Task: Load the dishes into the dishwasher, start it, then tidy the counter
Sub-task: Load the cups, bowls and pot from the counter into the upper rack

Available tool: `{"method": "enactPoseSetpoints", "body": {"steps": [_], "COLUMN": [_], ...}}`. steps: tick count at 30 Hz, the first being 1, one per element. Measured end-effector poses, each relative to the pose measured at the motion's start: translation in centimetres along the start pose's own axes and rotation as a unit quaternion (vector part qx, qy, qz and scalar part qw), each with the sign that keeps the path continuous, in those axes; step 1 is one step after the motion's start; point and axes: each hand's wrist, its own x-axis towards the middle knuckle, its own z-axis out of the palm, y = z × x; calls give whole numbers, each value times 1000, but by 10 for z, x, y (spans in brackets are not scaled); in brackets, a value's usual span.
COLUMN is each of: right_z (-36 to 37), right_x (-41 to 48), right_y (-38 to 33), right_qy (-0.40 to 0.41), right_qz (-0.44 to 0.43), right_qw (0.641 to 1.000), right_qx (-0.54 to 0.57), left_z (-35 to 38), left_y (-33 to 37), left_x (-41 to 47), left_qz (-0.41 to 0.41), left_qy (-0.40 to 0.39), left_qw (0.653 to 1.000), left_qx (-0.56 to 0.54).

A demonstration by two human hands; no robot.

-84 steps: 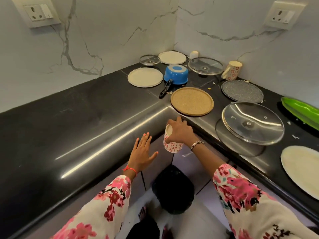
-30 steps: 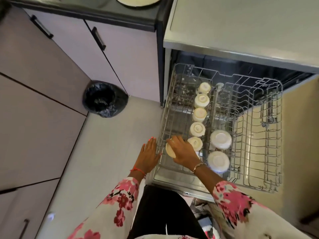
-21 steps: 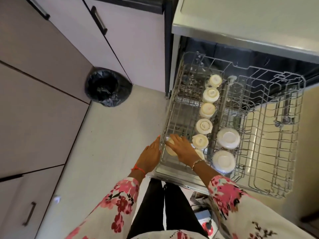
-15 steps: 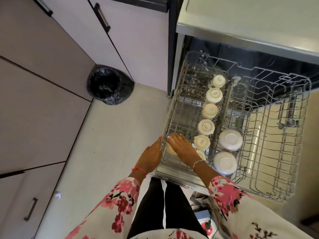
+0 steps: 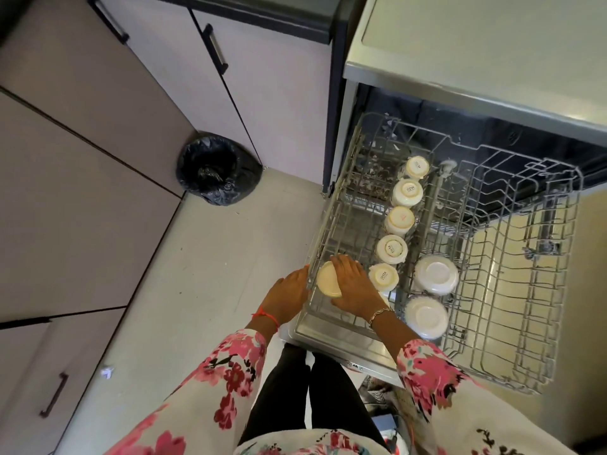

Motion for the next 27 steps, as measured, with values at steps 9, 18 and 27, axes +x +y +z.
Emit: {"method": "enactPoseSetpoints", "body": {"steps": [9, 18, 27], "right_z": [-69, -95, -145], "right_x": [-6, 62, 174], "right_y": [-55, -185, -326], "right_qy": [106, 136, 177], "right_qz": [9, 20, -15], "right_qw": [994, 991, 984], "right_qx": [4, -1, -9], "left_z": [-45, -131, -260], "left_y": [-38, -158, -309], "left_x": [-45, -90, -112], "left_qz": [7, -25, -57], "left_qy": [77, 123, 220], "left_qw": [993, 989, 969], "left_qx": [87, 82, 92]}}
